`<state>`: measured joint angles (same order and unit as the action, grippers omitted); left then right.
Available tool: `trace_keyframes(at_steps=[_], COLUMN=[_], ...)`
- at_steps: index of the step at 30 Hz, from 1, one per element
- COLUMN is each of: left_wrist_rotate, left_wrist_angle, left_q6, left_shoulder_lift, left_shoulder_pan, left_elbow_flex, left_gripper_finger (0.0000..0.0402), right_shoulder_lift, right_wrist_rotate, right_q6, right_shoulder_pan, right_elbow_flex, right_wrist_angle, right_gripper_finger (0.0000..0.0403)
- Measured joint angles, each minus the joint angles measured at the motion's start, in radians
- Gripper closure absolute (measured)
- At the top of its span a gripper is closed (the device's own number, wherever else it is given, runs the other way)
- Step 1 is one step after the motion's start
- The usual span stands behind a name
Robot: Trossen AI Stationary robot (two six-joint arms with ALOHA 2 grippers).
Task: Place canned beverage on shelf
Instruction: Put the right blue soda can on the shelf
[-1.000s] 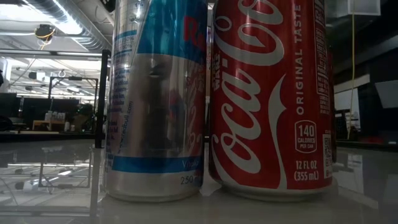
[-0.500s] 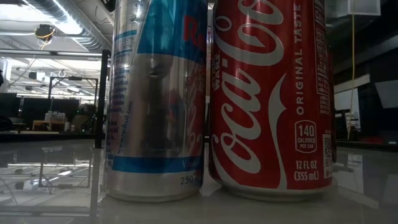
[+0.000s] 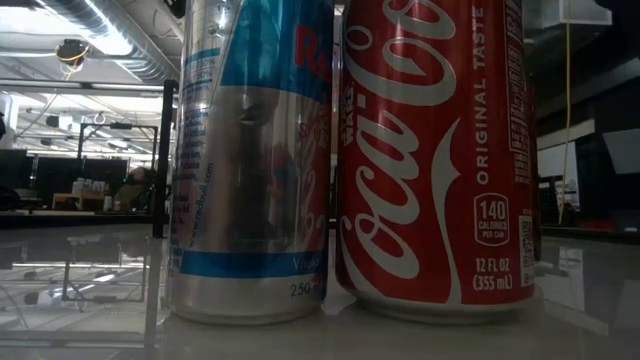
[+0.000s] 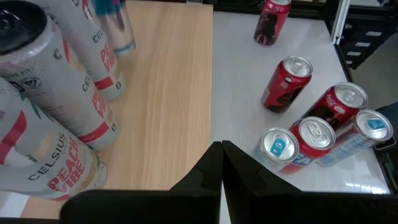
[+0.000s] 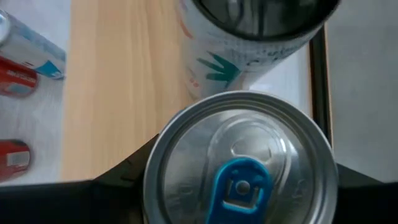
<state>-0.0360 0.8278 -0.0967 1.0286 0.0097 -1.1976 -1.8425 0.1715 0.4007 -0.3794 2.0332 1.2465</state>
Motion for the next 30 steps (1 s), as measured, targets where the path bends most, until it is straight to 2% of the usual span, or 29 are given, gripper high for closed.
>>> trace_keyframes(at_steps=[8,16,25,30], left_wrist_rotate=[0.0,0.0,0.0,0.0], left_wrist_angle=[-0.002,-0.002,-0.002,-0.002], left_q6=[0.002,0.002,0.002,0.002], left_shoulder_lift=[0.0,0.0,0.0,0.0], left_shoulder_pan=[0.0,0.0,0.0,0.0], left_elbow_flex=[0.0,0.0,0.0,0.0], left_gripper_finger=[0.0402,0.0402,0.0402,0.0402], right_shoulder_lift=[-0.054,-0.054,-0.054,-0.054], right_wrist_rotate=[-0.005,-0.005,-0.005,-0.005], right_q6=[0.002,0.002,0.002,0.001], right_shoulder_pan=[-0.001,-0.001,-0.001,-0.001], right_elbow_flex=[0.0,0.0,0.0,0.0], right_wrist_angle=[-0.002,-0.004,0.003,0.0], right_gripper_finger=[0.0172,0.017,0.0117,0.0103])
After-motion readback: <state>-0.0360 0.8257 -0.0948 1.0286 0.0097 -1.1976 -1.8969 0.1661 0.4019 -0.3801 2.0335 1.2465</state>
